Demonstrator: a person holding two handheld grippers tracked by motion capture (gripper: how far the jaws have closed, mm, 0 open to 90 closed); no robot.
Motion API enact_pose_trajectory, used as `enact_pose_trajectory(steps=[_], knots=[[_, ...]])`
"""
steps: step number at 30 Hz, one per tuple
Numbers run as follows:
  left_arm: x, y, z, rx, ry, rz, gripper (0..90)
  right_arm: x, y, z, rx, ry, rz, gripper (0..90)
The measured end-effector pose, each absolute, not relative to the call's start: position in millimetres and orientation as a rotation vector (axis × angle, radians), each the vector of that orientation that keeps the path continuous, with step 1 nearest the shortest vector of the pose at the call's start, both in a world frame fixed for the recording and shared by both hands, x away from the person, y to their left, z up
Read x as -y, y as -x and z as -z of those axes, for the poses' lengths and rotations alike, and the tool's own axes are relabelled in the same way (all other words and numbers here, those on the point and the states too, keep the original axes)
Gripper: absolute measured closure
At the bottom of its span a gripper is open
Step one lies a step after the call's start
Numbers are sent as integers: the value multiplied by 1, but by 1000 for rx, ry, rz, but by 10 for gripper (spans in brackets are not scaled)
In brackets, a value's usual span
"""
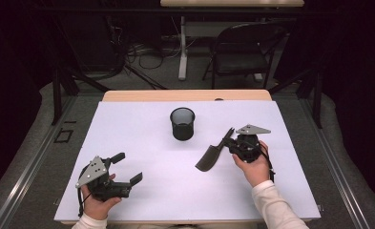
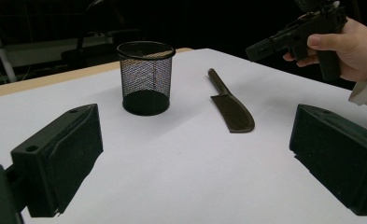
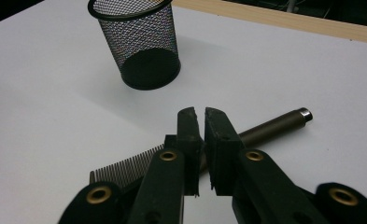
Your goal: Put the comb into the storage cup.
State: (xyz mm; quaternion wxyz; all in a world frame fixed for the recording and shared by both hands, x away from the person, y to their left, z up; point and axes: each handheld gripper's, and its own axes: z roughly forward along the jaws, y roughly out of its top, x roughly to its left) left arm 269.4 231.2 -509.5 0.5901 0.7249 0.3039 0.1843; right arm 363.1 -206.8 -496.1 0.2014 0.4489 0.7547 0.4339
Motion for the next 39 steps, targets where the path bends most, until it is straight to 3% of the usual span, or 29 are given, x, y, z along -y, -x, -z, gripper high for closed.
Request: enact_pose_trajectory(steps=[3,39], knots=[[-231,-269,509,-708,-1687,-430,27,205,-368,495,-2120,-1258,-1204,900],[-232,-270,510,-714,-1690,-423,33,179,-419,497,-2319,-1378,-900,900]])
